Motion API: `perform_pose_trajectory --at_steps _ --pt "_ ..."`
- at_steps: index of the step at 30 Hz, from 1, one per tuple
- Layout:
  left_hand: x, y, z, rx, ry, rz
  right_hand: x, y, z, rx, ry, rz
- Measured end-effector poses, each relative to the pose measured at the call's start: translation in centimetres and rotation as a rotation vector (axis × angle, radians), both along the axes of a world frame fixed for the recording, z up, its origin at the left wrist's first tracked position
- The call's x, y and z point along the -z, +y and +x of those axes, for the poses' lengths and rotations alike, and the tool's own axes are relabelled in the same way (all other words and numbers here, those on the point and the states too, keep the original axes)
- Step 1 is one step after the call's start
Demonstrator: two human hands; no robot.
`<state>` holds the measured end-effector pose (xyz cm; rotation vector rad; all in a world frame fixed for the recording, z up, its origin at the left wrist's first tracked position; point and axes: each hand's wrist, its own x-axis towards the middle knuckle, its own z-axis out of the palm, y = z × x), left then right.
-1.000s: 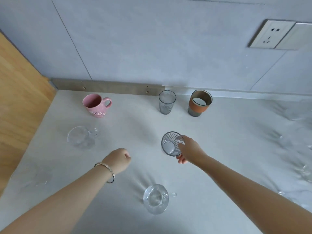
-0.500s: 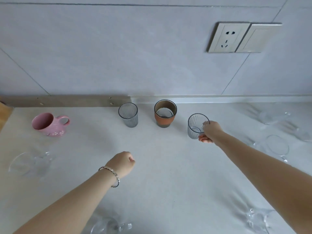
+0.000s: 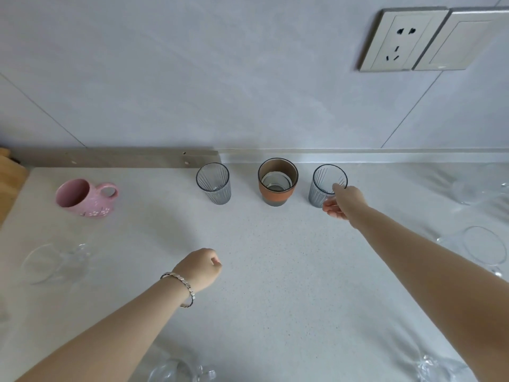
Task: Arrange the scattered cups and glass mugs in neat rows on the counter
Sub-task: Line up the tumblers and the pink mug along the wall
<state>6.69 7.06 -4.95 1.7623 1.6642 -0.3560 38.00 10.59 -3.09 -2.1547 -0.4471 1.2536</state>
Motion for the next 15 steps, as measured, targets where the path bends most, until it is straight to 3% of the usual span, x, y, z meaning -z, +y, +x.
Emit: perform_pose_trajectory --at_steps 4,7,9,15 --pt "-0.8 0.0 -1.1 -0.005 -0.025 0.007 -0.1 -3.7 -2.6 -0.209 -0.006 0.009" --pt "-1.5 -0.8 -3.2 -0.051 -0.059 0.019 -0.8 -7.3 -6.5 -0.562 0.027 -0.135" --pt "-1.8 -1.7 -5.3 -0.092 -0.071 0.028 -1.2 -9.2 -9.7 -0.802 -0.071 -0.175" --pt "-2.2 -4.6 -12.7 -0.212 -0.05 0.066 -2.6 -12.4 -22.1 -1.221 -0.174 -0.071"
